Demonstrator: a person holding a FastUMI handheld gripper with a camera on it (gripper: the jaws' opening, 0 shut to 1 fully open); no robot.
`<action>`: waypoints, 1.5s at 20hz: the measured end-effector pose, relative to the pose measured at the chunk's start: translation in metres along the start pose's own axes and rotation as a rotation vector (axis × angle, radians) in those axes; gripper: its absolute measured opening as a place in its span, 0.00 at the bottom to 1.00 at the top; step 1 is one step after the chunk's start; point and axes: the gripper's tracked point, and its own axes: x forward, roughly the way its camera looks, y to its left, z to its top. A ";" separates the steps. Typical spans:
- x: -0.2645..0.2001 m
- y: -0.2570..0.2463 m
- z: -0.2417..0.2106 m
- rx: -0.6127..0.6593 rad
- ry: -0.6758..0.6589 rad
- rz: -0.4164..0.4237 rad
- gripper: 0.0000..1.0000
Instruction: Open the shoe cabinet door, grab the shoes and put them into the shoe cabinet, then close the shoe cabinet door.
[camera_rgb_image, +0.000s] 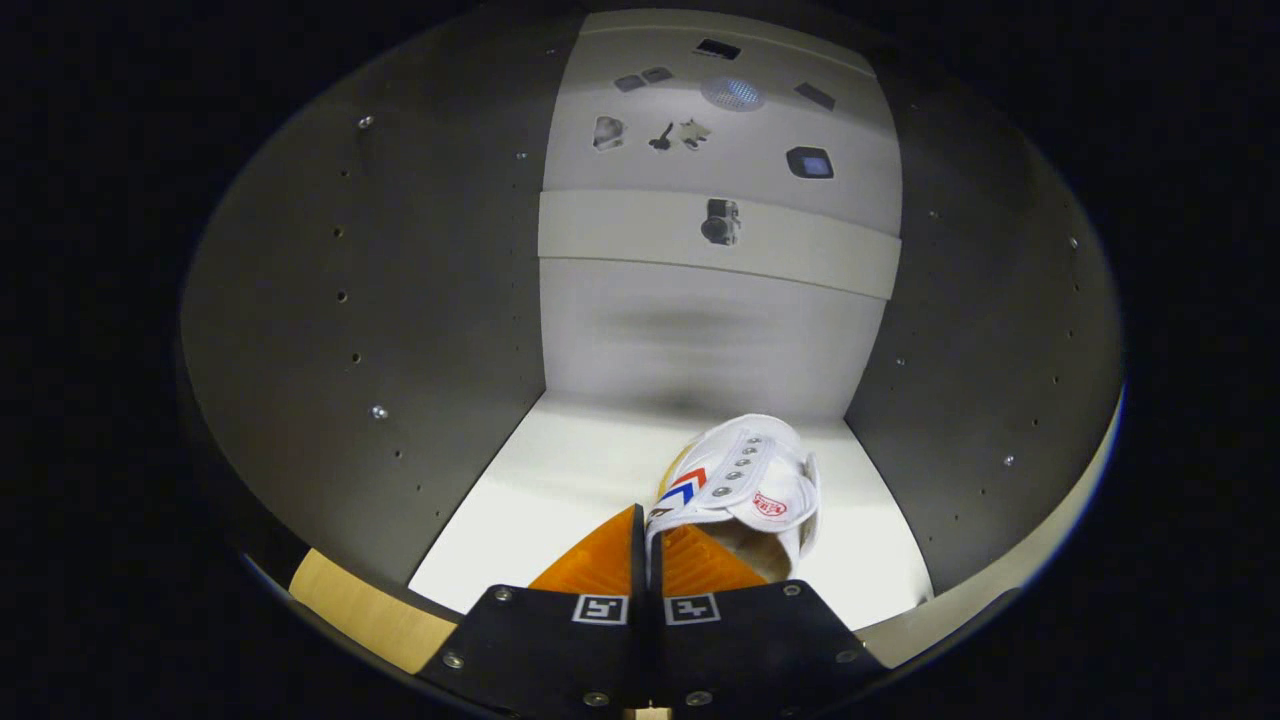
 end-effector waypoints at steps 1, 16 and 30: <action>0.005 0.001 0.001 -0.008 0.004 0.011 0.00; 0.005 -0.001 -0.010 0.112 0.073 -0.002 0.48; -0.113 0.021 -0.007 0.099 -0.062 -0.011 0.88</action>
